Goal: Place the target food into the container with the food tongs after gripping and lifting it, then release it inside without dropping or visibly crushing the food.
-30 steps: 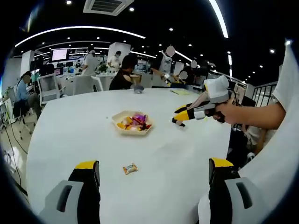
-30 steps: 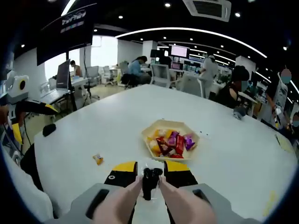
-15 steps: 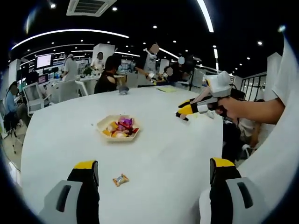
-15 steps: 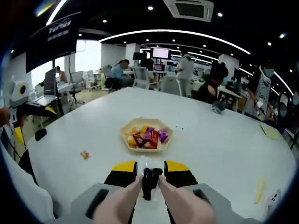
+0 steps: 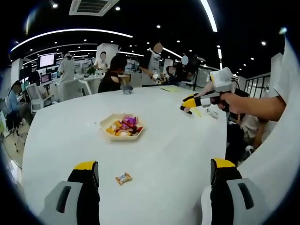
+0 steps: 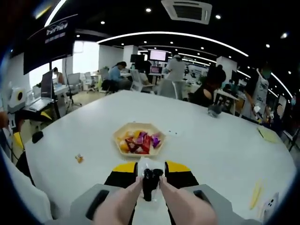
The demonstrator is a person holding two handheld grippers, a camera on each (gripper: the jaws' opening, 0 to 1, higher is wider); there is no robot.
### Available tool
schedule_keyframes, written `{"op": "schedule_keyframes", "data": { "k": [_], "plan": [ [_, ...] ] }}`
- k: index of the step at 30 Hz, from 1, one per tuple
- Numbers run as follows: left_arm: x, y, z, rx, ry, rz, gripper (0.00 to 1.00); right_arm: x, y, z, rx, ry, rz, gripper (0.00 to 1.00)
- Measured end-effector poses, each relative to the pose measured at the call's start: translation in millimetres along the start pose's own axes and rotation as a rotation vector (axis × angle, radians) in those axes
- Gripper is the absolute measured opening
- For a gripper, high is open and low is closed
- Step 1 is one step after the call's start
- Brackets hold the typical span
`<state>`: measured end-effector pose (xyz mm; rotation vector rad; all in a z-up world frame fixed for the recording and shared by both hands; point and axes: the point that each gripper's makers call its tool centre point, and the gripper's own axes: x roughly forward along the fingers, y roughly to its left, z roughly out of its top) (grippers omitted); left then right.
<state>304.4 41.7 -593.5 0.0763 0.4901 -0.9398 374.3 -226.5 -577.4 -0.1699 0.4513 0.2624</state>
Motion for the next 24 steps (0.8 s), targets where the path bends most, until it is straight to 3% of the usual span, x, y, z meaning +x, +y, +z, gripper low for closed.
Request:
{"op": "schedule_keyframes", "data": {
  "k": [12,24],
  "plan": [
    [-6,-0.1,-4.8,0.021,0.012,0.012,0.99,10,-7,15.2,-0.019,0.000,0.015,0.22],
    [-13,6.4,-7.2,-0.005,0.006,0.040,0.99,32,-25,51.8,-0.044,-0.025,0.029,0.22]
  ]
}}
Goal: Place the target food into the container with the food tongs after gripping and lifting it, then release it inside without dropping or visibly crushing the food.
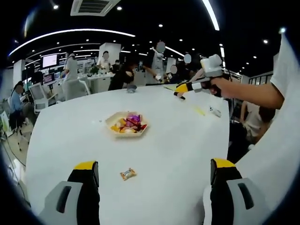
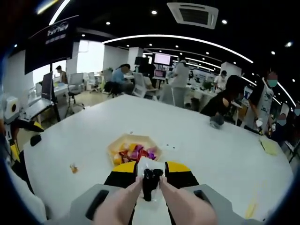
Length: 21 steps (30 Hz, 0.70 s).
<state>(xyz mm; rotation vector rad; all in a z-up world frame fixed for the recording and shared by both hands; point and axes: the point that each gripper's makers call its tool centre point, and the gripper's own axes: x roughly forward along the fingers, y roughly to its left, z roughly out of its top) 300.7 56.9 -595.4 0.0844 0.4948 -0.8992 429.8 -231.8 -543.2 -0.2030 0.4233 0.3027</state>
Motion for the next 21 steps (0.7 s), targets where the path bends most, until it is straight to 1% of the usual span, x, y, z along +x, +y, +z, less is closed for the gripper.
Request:
{"op": "schedule_keyframes", "data": {
  "k": [6,7,8,11,14,15,16,18,19,21],
  "plan": [
    [-4,5.7,-2.6,-0.017,0.001,0.023,0.99,14,-8,15.0,-0.017,-0.001,0.013,0.22],
    [-5,7.3,-2.7,-0.020,0.000,0.029,0.99,19,-10,21.7,-0.024,-0.003,0.017,0.22],
    [-6,8.0,-2.8,-0.021,-0.001,0.032,0.99,20,-11,23.6,-0.027,-0.005,0.019,0.22],
    [-10,12.8,-3.6,-0.038,-0.005,0.053,0.99,33,-15,37.7,-0.028,-0.014,0.031,0.22],
    [-12,15.4,-5.6,-0.050,-0.005,0.068,0.99,45,-14,48.1,-0.044,-0.021,0.044,0.22],
    [-14,16.7,-7.4,-0.059,-0.004,0.076,0.99,53,-13,56.0,-0.045,-0.028,0.055,0.22],
    [-15,17.8,-8.2,-0.065,-0.005,0.082,0.99,57,-12,60.1,-0.046,-0.034,0.062,0.22],
    [-17,19.3,-9.4,-0.072,-0.006,0.090,0.99,64,-10,64.8,-0.051,-0.034,0.072,0.22],
    [-18,20.4,-10.6,-0.079,-0.006,0.095,0.99,74,-7,73.8,-0.062,-0.043,0.086,0.22],
    [-21,22.6,-12.7,-0.089,-0.005,0.108,0.99,80,-4,78.8,-0.059,-0.049,0.097,0.22]
  ]
}}
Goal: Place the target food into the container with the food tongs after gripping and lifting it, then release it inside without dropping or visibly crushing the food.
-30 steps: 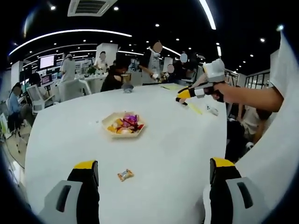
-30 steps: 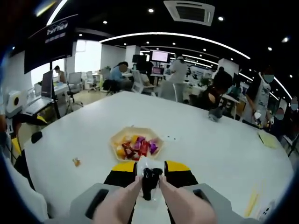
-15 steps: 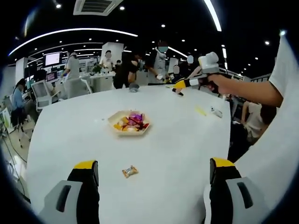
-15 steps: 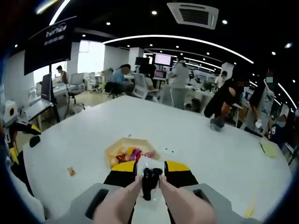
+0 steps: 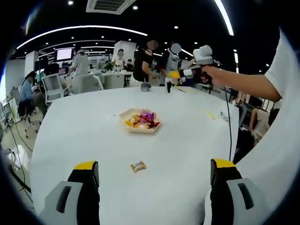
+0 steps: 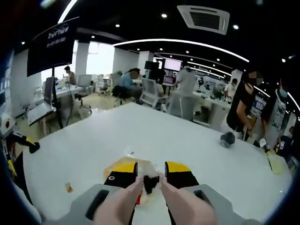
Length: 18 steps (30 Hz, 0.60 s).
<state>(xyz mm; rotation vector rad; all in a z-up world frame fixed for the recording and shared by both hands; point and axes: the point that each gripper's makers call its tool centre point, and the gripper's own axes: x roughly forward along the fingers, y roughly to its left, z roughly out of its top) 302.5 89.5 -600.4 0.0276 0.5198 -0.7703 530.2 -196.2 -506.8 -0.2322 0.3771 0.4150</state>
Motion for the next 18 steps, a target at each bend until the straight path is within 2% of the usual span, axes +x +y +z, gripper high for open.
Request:
{"op": "schedule_keyframes", "data": {
  "k": [2,6,7,9,12,14,18],
  "plan": [
    [-1,0.8,-0.7,-0.005,0.001,0.004,0.99,4,1,2.4,-0.005,-0.001,0.004,0.21],
    [-5,5.6,-3.8,-0.021,0.005,0.031,0.99,27,12,5.5,-0.018,0.008,0.045,0.20],
    [-8,9.3,-4.6,-0.032,0.002,0.047,0.99,36,15,4.5,-0.035,0.017,0.058,0.21],
    [-11,11.8,-5.4,-0.039,0.001,0.058,0.99,41,24,-2.1,-0.034,0.040,0.095,0.22],
    [-13,14.6,-9.1,-0.051,0.007,0.072,0.99,41,28,-13.3,-0.057,0.059,0.092,0.23],
    [-13,15.5,-11.4,-0.057,0.011,0.076,0.99,42,27,-21.7,-0.026,0.068,0.097,0.23],
    [-11,15.0,-10.7,-0.055,0.016,0.075,0.99,41,32,-25.2,-0.016,0.073,0.114,0.24]
  ]
}}
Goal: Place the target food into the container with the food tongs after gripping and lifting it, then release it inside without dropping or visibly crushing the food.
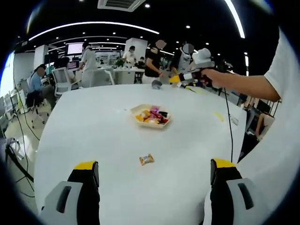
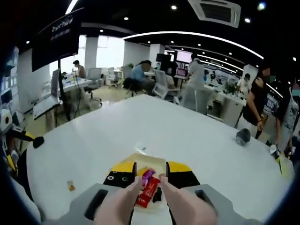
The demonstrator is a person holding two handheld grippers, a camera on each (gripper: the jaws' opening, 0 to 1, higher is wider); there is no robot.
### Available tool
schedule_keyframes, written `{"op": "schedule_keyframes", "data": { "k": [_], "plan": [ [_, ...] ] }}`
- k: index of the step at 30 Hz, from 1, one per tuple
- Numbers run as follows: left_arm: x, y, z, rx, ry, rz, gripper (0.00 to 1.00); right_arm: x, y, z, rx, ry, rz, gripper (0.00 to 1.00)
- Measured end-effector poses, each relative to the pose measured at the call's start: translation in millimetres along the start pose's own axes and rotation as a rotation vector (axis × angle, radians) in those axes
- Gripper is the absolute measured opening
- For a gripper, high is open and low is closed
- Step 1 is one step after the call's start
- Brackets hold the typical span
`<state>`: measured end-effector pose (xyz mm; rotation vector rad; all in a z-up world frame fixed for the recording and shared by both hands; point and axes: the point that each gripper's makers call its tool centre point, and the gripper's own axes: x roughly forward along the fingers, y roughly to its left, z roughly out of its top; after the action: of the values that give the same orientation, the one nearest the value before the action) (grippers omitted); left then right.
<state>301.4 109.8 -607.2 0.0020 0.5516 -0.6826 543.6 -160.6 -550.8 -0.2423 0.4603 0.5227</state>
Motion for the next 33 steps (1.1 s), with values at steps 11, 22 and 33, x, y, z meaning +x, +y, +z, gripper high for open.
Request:
{"op": "schedule_keyframes", "data": {
  "k": [11,22,33],
  "plan": [
    [-3,-0.9,8.7,0.013,-0.020,-0.002,0.99,-28,14,8.0,-0.002,-0.072,0.005,0.28],
    [3,-17.6,13.2,0.058,-0.022,-0.061,0.99,-78,60,-43.0,0.076,-0.069,-0.012,0.29],
    [8,-23.3,21.3,0.102,-0.024,-0.100,0.99,-97,124,-97.6,0.225,-0.100,-0.034,0.29]
  ]
}}
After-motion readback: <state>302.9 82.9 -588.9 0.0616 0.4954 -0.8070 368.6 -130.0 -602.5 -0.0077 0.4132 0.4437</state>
